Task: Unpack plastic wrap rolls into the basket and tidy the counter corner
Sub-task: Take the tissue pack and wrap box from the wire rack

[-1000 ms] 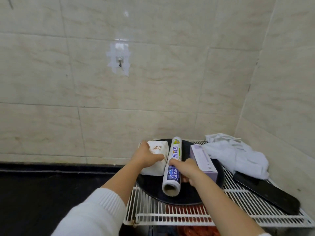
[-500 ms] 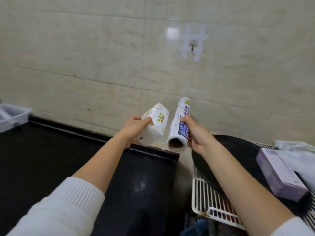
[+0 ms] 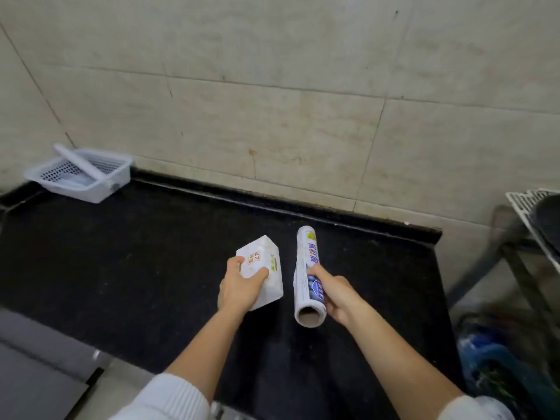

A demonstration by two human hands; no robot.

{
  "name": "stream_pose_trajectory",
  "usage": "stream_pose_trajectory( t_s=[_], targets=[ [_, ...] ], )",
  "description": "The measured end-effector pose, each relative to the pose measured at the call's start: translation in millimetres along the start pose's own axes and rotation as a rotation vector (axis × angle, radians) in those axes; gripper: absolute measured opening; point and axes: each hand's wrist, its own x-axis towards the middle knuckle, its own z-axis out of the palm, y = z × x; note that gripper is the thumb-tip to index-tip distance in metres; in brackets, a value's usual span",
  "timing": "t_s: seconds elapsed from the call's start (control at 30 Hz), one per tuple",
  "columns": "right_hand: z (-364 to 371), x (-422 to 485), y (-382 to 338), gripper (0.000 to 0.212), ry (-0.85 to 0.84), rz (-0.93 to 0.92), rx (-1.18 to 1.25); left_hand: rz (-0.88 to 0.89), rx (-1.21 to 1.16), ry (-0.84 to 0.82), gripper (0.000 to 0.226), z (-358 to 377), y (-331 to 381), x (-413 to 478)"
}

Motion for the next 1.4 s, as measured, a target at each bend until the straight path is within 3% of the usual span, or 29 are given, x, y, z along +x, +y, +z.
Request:
stream_pose_trajectory(
  t_s=[0.23,0.4,0.53,0.6,0.7,0.77,1.17,1.4],
  targets=[
    [12,8,77,0.018,0.222,-0.064,-0.359,0.063,0.330,-0.053,0.070,13,-49,2],
    [16,9,95,0.041,0.332,-0.088,-0.709,0.167,0.518,-0.147,0.081,23,-70,-2],
    [15,12,95,0.045,0.319,-0.067,-0.738,0.175,0.516,-0.190,0.079,25,-75,5],
    [8,13,91,0.058,0.288,-0.044,-0.708,0.193,0.542,-0.169,0.078,27,-76,4],
    [-8,7,71,0.086,0.279,-0.074,-0.638,0.338,0.648,-0.073,0.074,34,-59,2],
    [-25,-2,47,0.084,0.322,-0.125,-0.600,0.437,0.623,-0.092,0.070,45,-31,1],
    [-252,-125,-122,0.043,0.729,-0.561,-0.723,0.916,0.559,-0.344,0.054,213,199,-99],
    [-419,-182,-157,0.042,0.922,-0.613,-0.846,0.976,0.458,-0.496,0.054,331,256,-209]
  ],
)
